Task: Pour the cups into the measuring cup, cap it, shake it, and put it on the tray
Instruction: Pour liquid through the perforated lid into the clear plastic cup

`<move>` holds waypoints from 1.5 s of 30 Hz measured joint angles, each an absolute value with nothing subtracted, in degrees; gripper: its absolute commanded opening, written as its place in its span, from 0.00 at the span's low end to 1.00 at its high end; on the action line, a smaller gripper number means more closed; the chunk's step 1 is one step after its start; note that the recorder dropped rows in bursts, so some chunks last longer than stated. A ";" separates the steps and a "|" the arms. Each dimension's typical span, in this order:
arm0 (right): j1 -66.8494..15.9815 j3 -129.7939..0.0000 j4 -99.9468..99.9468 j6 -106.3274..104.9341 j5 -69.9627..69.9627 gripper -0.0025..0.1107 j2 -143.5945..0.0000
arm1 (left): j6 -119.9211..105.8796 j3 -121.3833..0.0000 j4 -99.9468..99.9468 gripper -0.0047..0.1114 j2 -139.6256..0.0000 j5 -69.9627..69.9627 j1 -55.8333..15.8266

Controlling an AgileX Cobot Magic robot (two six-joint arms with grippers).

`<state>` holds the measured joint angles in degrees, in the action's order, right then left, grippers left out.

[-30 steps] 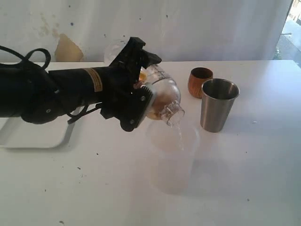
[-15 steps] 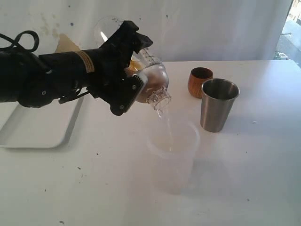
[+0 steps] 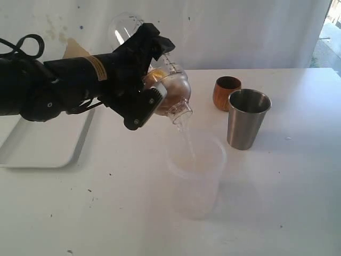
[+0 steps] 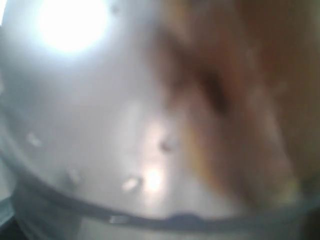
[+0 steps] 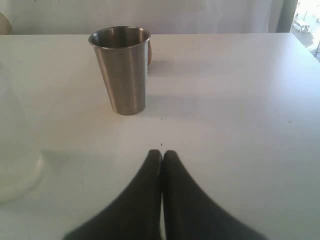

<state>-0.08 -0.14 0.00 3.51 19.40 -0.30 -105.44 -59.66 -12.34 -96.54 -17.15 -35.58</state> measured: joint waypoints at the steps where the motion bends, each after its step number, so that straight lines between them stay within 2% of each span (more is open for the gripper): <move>1: -0.08 -0.14 0.00 3.51 19.40 0.02 -0.30 | -105.55 -59.66 -12.34 0.04 -96.54 -17.66 -35.58; 45: -0.08 -0.14 0.00 3.51 19.40 0.02 -0.30 | -108.52 -59.75 -13.69 0.04 -96.54 -22.33 -35.58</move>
<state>-0.08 -0.14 0.00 3.51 19.40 -0.30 -108.52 -59.75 -13.69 -96.54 -22.33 -35.58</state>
